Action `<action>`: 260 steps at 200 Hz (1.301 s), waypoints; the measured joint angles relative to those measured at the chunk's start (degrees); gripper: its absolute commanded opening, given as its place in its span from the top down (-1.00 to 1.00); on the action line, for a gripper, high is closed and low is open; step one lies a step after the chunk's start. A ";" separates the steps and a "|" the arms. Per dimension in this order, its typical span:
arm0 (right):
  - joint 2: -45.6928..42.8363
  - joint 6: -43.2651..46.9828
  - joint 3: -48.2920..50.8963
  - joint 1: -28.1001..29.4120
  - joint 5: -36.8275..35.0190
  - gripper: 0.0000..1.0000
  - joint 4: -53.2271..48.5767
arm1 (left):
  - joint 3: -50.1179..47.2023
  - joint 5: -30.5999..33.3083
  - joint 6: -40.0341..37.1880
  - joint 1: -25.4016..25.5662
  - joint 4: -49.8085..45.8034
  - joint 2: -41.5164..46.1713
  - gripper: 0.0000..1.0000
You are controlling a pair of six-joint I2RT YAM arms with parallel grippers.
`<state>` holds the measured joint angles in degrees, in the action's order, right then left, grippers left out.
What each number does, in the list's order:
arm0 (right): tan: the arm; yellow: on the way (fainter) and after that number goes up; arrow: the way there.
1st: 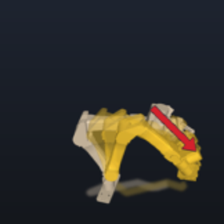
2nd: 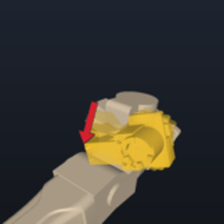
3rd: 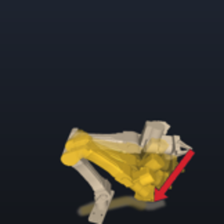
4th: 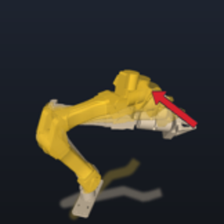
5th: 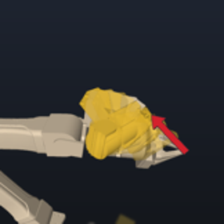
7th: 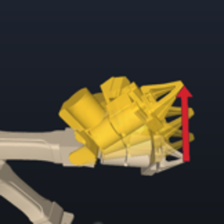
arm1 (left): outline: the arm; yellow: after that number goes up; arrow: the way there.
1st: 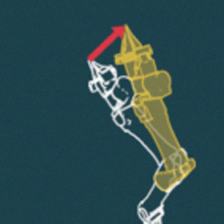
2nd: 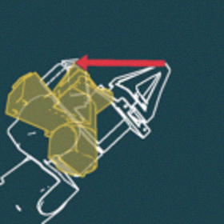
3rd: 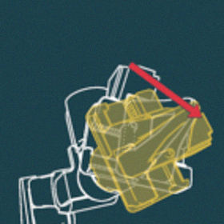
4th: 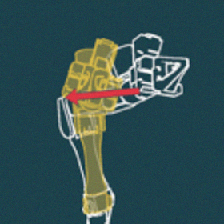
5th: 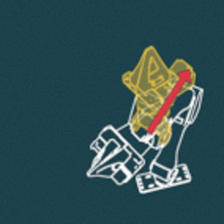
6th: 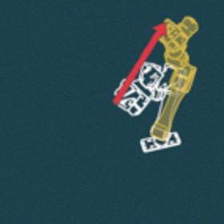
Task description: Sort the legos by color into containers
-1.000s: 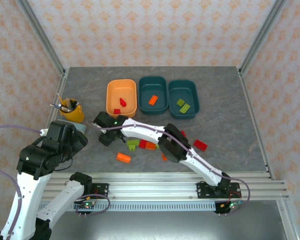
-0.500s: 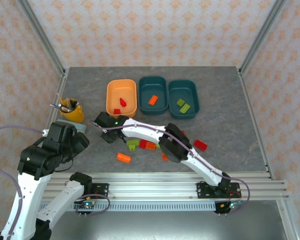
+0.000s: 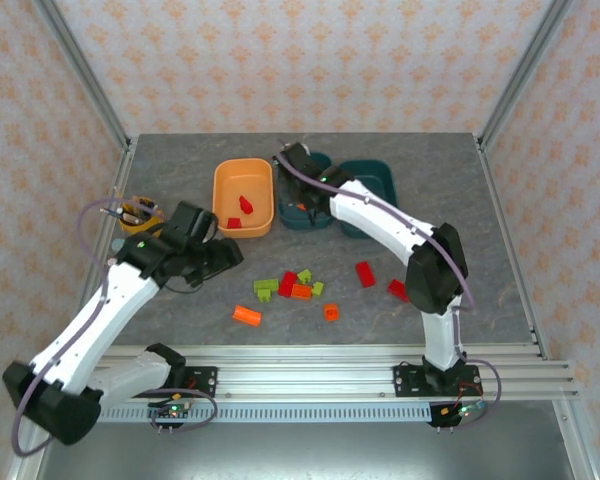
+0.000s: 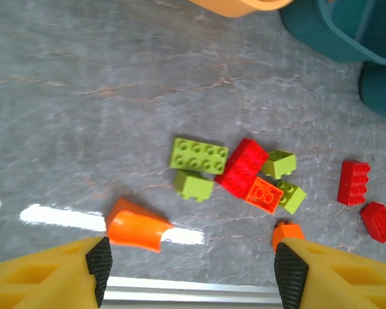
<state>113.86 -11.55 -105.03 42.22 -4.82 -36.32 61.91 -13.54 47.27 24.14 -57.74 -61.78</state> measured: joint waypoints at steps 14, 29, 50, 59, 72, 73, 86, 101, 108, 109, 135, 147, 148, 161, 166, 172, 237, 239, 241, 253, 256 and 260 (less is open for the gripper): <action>2.93 -2.14 -1.99 -2.03 -1.62 0.40 -3.45 | 1.01 -0.07 -0.26 1.03 2.73 -3.78 -0.42; 7.74 -3.96 -6.21 -3.17 -2.75 0.40 -6.93 | 2.08 -0.22 -0.50 1.11 4.79 -6.71 -0.42; 15.15 -6.05 -13.75 -3.85 -4.07 0.40 -12.13 | 3.96 -0.24 -0.90 1.11 6.54 -9.75 -0.42; 17.64 -6.75 -16.46 -4.04 -4.55 0.40 -14.12 | 4.66 -0.22 -0.94 1.11 7.04 -10.62 -0.42; 20.74 -7.56 -19.43 -4.31 -5.07 0.39 -16.63 | 5.33 -0.22 -1.18 1.14 7.63 -11.50 -0.42; 20.98 -7.61 -19.69 -4.33 -5.09 0.39 -16.90 | 5.40 -0.22 -1.20 1.14 7.67 -11.54 -0.42; 23.23 -8.09 -21.70 -4.46 -5.88 0.39 -18.99 | 5.62 -0.22 -1.31 1.11 8.11 -11.80 -0.42; 25.44 -8.68 -23.87 -4.70 -6.86 0.39 -21.20 | 5.64 -0.22 -1.33 1.14 8.11 -11.78 -0.43; 26.21 -8.90 -24.48 -4.76 -7.28 0.38 -21.92 | 5.64 -0.22 -1.33 1.11 8.11 -11.78 -0.43; 26.32 -8.96 -24.57 -4.79 -7.34 0.38 -22.08 | 5.64 -0.22 -1.33 1.14 8.11 -11.78 -0.43; 27.67 -9.57 -25.27 -5.07 -7.87 0.23 -23.76 | 5.64 -0.20 -1.46 1.11 8.09 -11.78 -0.43; 28.26 -9.75 -25.79 -5.16 -7.93 0.10 -24.35 | 5.64 -0.17 -1.77 1.11 8.07 -11.78 -0.43; 28.30 -9.81 -25.83 -5.16 -7.93 0.09 -24.33 | 5.64 -0.17 -1.77 1.11 8.07 -11.78 -0.43; 29.00 -9.81 -26.58 -5.16 -8.13 -0.02 -24.59 | 5.64 -0.17 -2.16 1.11 7.98 -11.78 -0.43; 29.20 -9.60 -26.97 -5.14 -8.22 -0.04 -24.74 | 5.66 -0.15 -2.23 1.11 7.87 -11.78 -0.44; 29.33 -9.55 -27.36 -5.11 -8.28 -0.06 -24.83 | 5.64 -0.15 -2.36 1.11 7.80 -11.76 -0.44; 23.58 -6.82 -30.77 -2.36 -11.39 -0.05 -24.22 | 6.14 0.46 -3.61 1.11 6.91 -11.76 -0.45; 22.91 -6.82 -30.12 -2.25 -11.45 -0.05 -23.89 | 6.25 0.46 -3.78 1.11 6.73 -11.76 -0.45; 22.14 -6.82 -29.53 -2.12 -11.54 -0.04 -23.69 | 6.36 0.48 -3.82 1.11 6.64 -11.76 -0.45; 16.26 -6.82 -24.39 -1.38 -12.02 -0.04 -21.90 | 7.02 0.48 -4.37 1.11 6.14 -11.76 -0.45; 14.73 -6.80 -22.99 -1.25 -12.15 -0.04 -21.49 | 7.19 0.48 -4.44 1.11 6.05 -11.76 -0.45; 12.09 -6.82 -20.37 -1.05 -12.28 -0.04 -20.24 | 7.45 0.48 -4.81 1.11 5.90 -11.76 -0.45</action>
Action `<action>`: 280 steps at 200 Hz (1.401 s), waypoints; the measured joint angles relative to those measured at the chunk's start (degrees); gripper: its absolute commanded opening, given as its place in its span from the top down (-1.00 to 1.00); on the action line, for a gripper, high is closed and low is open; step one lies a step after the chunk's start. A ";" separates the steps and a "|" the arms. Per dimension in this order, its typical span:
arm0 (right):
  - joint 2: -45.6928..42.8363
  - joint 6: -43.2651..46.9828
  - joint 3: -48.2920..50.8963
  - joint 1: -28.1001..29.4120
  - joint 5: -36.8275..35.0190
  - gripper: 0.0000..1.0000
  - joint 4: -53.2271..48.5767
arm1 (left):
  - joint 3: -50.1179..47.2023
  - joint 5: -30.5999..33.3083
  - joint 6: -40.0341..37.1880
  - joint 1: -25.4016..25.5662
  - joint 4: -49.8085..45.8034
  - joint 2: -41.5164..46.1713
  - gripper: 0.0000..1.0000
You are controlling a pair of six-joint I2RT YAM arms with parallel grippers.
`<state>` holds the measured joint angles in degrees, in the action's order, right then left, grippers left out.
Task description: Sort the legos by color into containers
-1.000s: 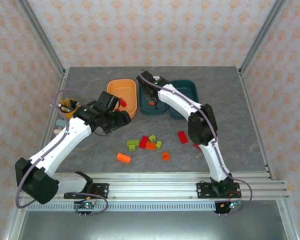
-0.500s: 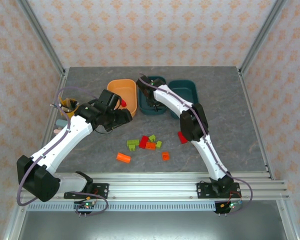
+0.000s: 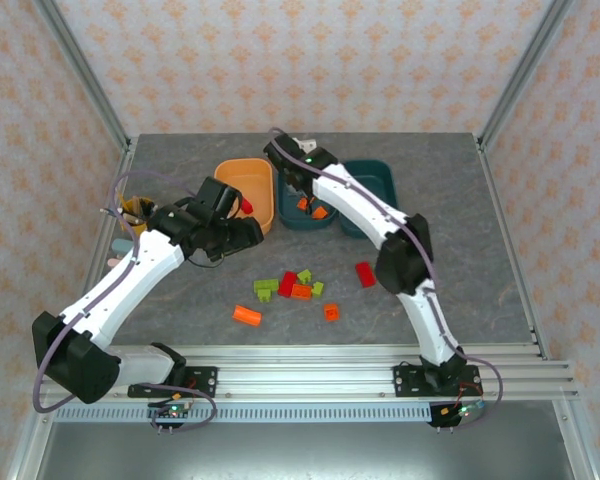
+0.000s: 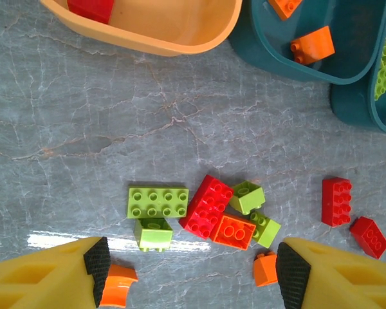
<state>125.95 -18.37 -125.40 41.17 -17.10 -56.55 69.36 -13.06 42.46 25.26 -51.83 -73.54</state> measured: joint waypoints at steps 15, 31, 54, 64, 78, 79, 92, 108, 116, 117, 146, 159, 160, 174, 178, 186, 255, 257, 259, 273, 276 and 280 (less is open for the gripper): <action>-10.05 -0.04 9.25 0.46 -0.72 -0.04 3.65 | 0.68 -0.02 -0.83 0.00 -0.22 -0.02 -0.45; -21.31 -0.26 18.73 0.52 -1.66 -0.04 7.65 | 1.07 -0.04 -1.53 0.02 -0.26 -0.09 -0.45; -35.39 -0.76 31.15 0.42 -0.94 -0.06 13.11 | 1.33 -0.17 -2.05 0.07 -0.26 -0.85 -0.44; -40.76 -0.92 36.61 0.37 0.87 -0.06 14.71 | 1.33 -0.31 -2.03 0.22 -0.26 -1.49 -0.43; -46.75 -1.09 43.56 0.44 4.33 -0.07 16.44 | 1.33 -0.55 -1.97 0.72 -0.24 -2.58 -0.42; -46.99 -1.11 43.91 0.44 4.48 -0.07 16.48 | 1.33 -0.57 -1.97 0.79 -0.24 -2.69 -0.41; -50.95 -1.27 49.77 0.44 8.41 -0.07 17.03 | 1.33 -0.74 -1.90 1.84 -0.20 -4.07 -0.40; -54.23 -1.86 55.98 0.50 13.38 -0.07 17.16 | 1.33 -1.14 -1.88 3.72 -0.17 -6.21 -0.34; -55.52 -2.36 58.66 0.57 15.69 -0.07 16.96 | 1.36 -1.29 -1.88 4.79 -0.15 -7.54 -0.31; -55.65 -2.49 58.93 0.59 15.96 -0.07 16.96 | 1.36 -1.33 -1.86 5.01 -0.13 -7.82 -0.30; -60.76 -5.73 67.69 0.81 22.51 -0.07 17.18 | 1.44 -1.27 -2.32 9.38 0.02 -13.66 -0.11; -63.14 -7.21 70.42 0.85 24.04 -0.08 17.14 | 1.42 -1.27 -2.62 11.30 0.02 -16.00 -0.09; -63.25 -7.26 70.55 0.85 24.09 -0.08 17.16 | 1.42 -1.27 -2.67 11.41 0.02 -16.09 -0.09; -65.33 -8.63 72.30 0.85 25.05 -0.09 17.20 | 1.38 -1.09 -3.34 13.55 0.00 -17.55 -0.10; -65.83 -8.90 72.65 0.85 25.16 -0.09 17.18 | 1.31 -1.07 -3.48 14.21 0.02 -17.77 -0.11; -66.58 -9.42 73.11 0.87 25.31 -0.10 17.18 | 1.14 -0.96 -3.87 15.56 -0.02 -18.03 -0.16; -69.24 -11.39 73.61 0.85 25.51 -0.13 17.18 | -0.22 4.98 -7.58 22.36 -1.60 -23.91 -0.45; -69.24 -11.45 73.68 0.85 25.51 -0.13 17.20 | -0.22 5.16 -7.69 22.40 -1.64 -24.20 -0.45; -69.29 -11.47 73.70 0.85 25.51 -0.13 17.18 | -0.20 5.33 -7.89 22.45 -1.64 -24.46 -0.45; -69.35 -11.85 74.05 0.85 25.51 -0.13 17.18 | -0.20 6.58 -8.59 23.06 -1.75 -25.83 -0.46; -69.35 -11.87 74.10 0.85 25.51 -0.14 17.18 | -0.17 6.78 -8.74 23.15 -1.77 -26.03 -0.47; -69.35 -12.00 74.20 0.85 25.51 -0.14 17.18 | -0.17 7.17 -9.14 23.17 -1.75 -26.36 -0.48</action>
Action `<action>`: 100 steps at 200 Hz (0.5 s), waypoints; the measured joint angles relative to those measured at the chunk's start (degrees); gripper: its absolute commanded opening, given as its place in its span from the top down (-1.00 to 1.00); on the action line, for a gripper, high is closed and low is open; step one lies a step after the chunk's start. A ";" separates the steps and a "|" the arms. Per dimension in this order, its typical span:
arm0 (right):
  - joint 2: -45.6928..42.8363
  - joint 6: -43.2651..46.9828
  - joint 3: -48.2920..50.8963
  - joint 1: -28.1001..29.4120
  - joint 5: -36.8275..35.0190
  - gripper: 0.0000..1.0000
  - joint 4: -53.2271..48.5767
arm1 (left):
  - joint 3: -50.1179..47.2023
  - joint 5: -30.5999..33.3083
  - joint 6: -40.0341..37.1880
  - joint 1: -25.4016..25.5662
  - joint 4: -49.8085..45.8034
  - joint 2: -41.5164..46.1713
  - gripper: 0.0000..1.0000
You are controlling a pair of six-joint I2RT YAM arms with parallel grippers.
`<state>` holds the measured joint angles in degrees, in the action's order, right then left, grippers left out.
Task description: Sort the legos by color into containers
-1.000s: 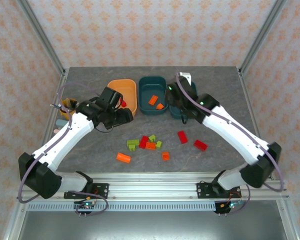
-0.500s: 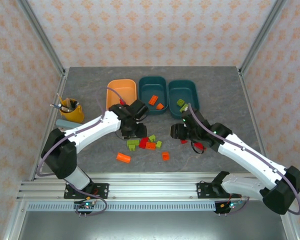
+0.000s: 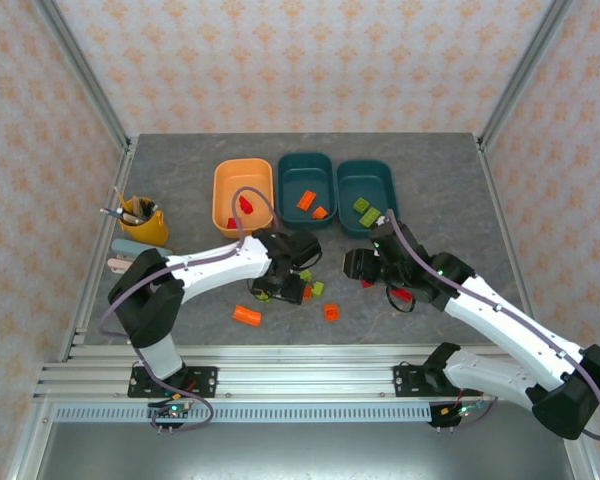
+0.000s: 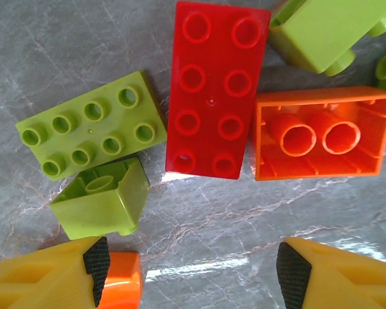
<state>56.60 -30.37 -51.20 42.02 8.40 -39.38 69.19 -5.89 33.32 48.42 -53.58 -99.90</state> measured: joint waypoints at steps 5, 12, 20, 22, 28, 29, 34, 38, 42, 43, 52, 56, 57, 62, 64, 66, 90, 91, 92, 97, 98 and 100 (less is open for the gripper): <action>0.00 -0.09 0.09 0.00 -0.02 -0.14 0.00 | 0.02 0.31 -0.24 0.22 -0.04 -0.35 -0.49; 0.00 -0.28 0.22 0.00 0.00 -0.15 0.02 | 0.04 0.68 -0.50 0.33 -0.02 -0.74 -0.50; 0.00 -0.50 0.26 0.00 -0.02 -0.15 0.02 | 0.04 0.98 -0.98 0.35 -0.02 -1.16 -0.53; 0.00 -0.50 0.26 0.00 -0.02 -0.15 0.00 | 0.07 1.09 -1.14 0.35 -0.04 -1.22 -0.53; 0.00 -0.59 0.28 0.00 -0.02 -0.15 0.02 | 0.09 1.46 -1.68 0.35 -0.02 -1.53 -0.55; 0.00 -0.59 0.28 0.00 -0.02 -0.15 0.02 | 0.09 1.53 -1.73 0.35 0.00 -1.55 -0.55; 0.00 -0.72 0.28 0.00 -0.02 -0.15 0.02 | 0.11 1.77 -2.03 0.35 0.02 -1.73 -0.56; 0.00 -0.74 0.28 0.00 -0.02 -0.16 0.02 | 0.13 1.95 -2.25 0.35 0.02 -1.90 -0.57; 0.00 -0.74 0.28 0.00 -0.02 -0.16 0.02 | 0.17 2.10 -2.47 0.33 0.00 -2.05 -0.57; 0.00 -0.74 0.28 0.02 -0.02 -0.16 0.02 | 0.20 2.12 -2.49 0.33 0.00 -2.08 -0.57; 0.00 -0.76 0.28 0.00 -0.02 -0.16 0.02 | 0.50 2.36 -3.17 0.33 -0.02 -2.60 -0.57; 0.00 -0.79 0.28 0.00 -0.02 -0.16 0.02 | 0.70 2.45 -3.45 0.35 0.00 -2.80 -0.58; 0.00 -0.79 0.28 0.00 -0.02 -0.16 0.02 | 0.76 2.45 -3.45 0.35 0.00 -2.84 -0.58; 0.00 -0.92 0.28 0.00 -0.02 -0.16 0.02 | 1.11 2.51 -3.80 0.35 -0.02 -3.26 -0.58; 0.00 -0.94 0.28 0.00 -0.02 -0.16 0.02 | 1.27 2.58 -3.89 0.35 -0.02 -3.41 -0.58; 0.00 -0.94 0.28 0.00 -0.02 -0.16 0.02 | 1.44 2.60 -3.96 0.35 0.00 -3.56 -0.57; 0.00 -0.98 0.28 0.00 -0.02 -0.17 0.02 | 3.65 3.63 -5.33 0.35 -0.07 -5.57 -0.57; 0.00 -0.98 0.28 0.00 -0.02 -0.17 0.02 | 3.76 3.65 -5.38 0.35 -0.07 -5.66 -0.57; 0.00 -1.01 0.28 0.00 -0.04 -0.17 0.02 | 3.82 3.69 -5.42 0.35 -0.07 -5.70 -0.57; 0.00 -1.01 0.28 0.00 -0.04 -0.17 0.02 | 4.20 3.93 -5.62 0.33 -0.07 -5.99 -0.57; 0.00 -1.01 0.28 0.00 -0.04 -0.17 0.02 | 4.26 3.96 -5.70 0.33 -0.04 -6.05 -0.57; 0.00 -1.01 0.28 0.00 -0.04 -0.17 0.02 | 4.35 4.04 -5.81 0.33 -0.04 -6.14 -0.57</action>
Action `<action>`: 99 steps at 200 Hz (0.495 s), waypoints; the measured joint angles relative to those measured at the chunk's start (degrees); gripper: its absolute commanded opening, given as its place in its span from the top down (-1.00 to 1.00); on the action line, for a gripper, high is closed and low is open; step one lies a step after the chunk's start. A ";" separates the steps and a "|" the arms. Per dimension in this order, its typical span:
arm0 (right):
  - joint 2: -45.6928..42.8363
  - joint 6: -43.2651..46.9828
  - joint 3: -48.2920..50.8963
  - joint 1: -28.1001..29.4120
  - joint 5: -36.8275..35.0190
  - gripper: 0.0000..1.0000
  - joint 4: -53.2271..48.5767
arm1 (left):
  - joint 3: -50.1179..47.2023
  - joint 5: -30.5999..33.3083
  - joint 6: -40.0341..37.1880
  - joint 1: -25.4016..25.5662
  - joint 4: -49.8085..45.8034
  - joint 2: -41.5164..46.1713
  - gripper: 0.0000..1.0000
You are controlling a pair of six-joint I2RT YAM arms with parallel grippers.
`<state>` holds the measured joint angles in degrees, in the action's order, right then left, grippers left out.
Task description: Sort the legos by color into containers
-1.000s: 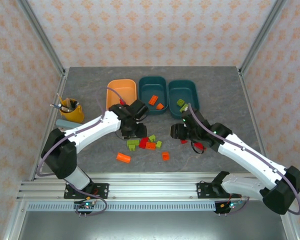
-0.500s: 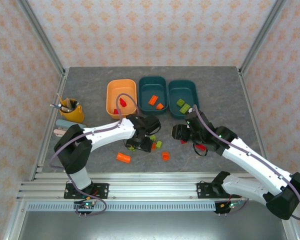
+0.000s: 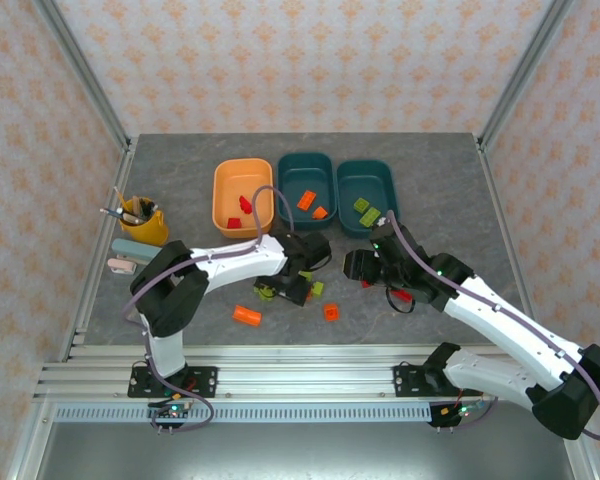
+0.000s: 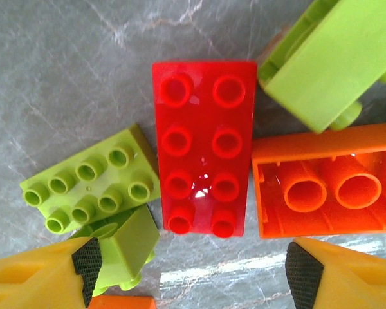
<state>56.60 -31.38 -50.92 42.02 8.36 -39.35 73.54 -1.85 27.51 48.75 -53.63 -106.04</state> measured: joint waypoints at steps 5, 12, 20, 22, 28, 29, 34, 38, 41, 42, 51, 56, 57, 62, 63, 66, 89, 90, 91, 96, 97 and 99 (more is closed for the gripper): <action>0.00 -0.02 0.00 0.00 0.00 -0.17 0.00 | 0.33 0.28 -0.24 0.02 0.02 -0.31 -0.56; 0.00 -0.09 0.00 0.00 0.00 -0.17 0.00 | 0.63 0.66 -0.61 0.00 0.04 -0.68 -0.56; 0.00 -0.13 0.00 0.00 0.00 -0.17 0.00 | 0.94 0.90 -0.92 0.00 0.07 -1.18 -0.56; 0.02 -0.13 -0.02 0.00 0.00 -0.17 0.00 | 0.98 0.90 -0.94 -0.02 0.07 -1.29 -0.56; 0.00 -0.13 -0.02 0.00 0.00 -0.17 -0.02 | 1.14 0.90 -1.11 -0.13 0.07 -1.73 -0.56; 0.00 -0.13 -0.02 0.00 0.00 -0.17 0.00 | 1.18 0.92 -1.14 -0.13 0.04 -1.77 -0.56; 0.00 -0.13 -0.02 0.00 0.00 -0.17 -0.02 | 1.38 0.90 -1.33 -0.17 0.00 -2.12 -0.56; 0.00 -0.13 -0.02 0.02 0.00 -0.17 -0.02 | 1.49 0.90 -1.51 -0.31 0.04 -2.36 -0.57; 0.00 -0.13 -0.02 0.00 0.00 -0.17 -0.02 | 1.62 0.90 -1.62 -0.42 0.04 -2.60 -0.57; 0.00 -0.13 -0.02 0.00 0.00 -0.17 -0.02 | 1.66 0.90 -1.64 -0.42 0.04 -2.62 -0.57; 0.00 -0.13 -0.02 0.00 0.00 -0.17 -0.02 | 1.95 0.98 -1.97 -0.79 0.07 -3.02 -0.56; 0.00 -0.13 -0.02 0.00 0.00 -0.17 -0.02 | 2.05 1.09 -2.01 -0.94 0.04 -3.10 -0.57; 0.00 -0.13 -0.02 0.00 -0.02 -0.17 -0.02 | 2.08 1.09 -2.03 -0.98 0.02 -3.10 -0.57; 0.00 -0.13 -0.02 0.00 -0.02 -0.17 -0.04 | 2.19 1.22 -2.08 -1.22 -0.02 -3.10 -0.57; 0.00 -0.13 -0.02 0.02 -0.02 -0.17 -0.04 | 2.21 1.25 -2.10 -1.25 -0.02 -3.10 -0.57; 0.00 -0.13 -0.02 0.00 -0.02 -0.17 -0.04 | 2.34 1.33 -2.10 -1.29 -0.02 -3.10 -0.57; -0.04 -0.17 -0.02 0.00 -0.02 -0.18 -0.04 | 3.41 1.86 -2.14 -1.66 0.02 -3.10 -0.56; -0.07 -0.17 -0.02 0.00 0.00 -0.18 -0.04 | 3.48 1.90 -2.16 -1.66 0.02 -3.10 -0.55; -0.07 -0.17 -0.02 0.00 -0.02 -0.18 -0.04 | 3.52 1.90 -2.16 -1.66 0.04 -3.10 -0.55; -0.11 -0.20 -0.02 0.00 0.00 -0.17 -0.07 | 3.93 1.95 -2.19 -1.66 -0.02 -3.23 -0.54; -0.13 -0.20 -0.02 0.00 -0.02 -0.17 -0.07 | 4.00 1.95 -2.21 -1.66 -0.04 -3.23 -0.53; -0.17 -0.22 -0.02 0.00 -0.02 -0.18 -0.07 | 4.17 1.95 -2.23 -1.66 -0.04 -3.32 -0.53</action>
<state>56.42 -31.59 -50.94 42.02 8.34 -39.42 77.71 0.10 25.28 47.09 -53.67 -109.36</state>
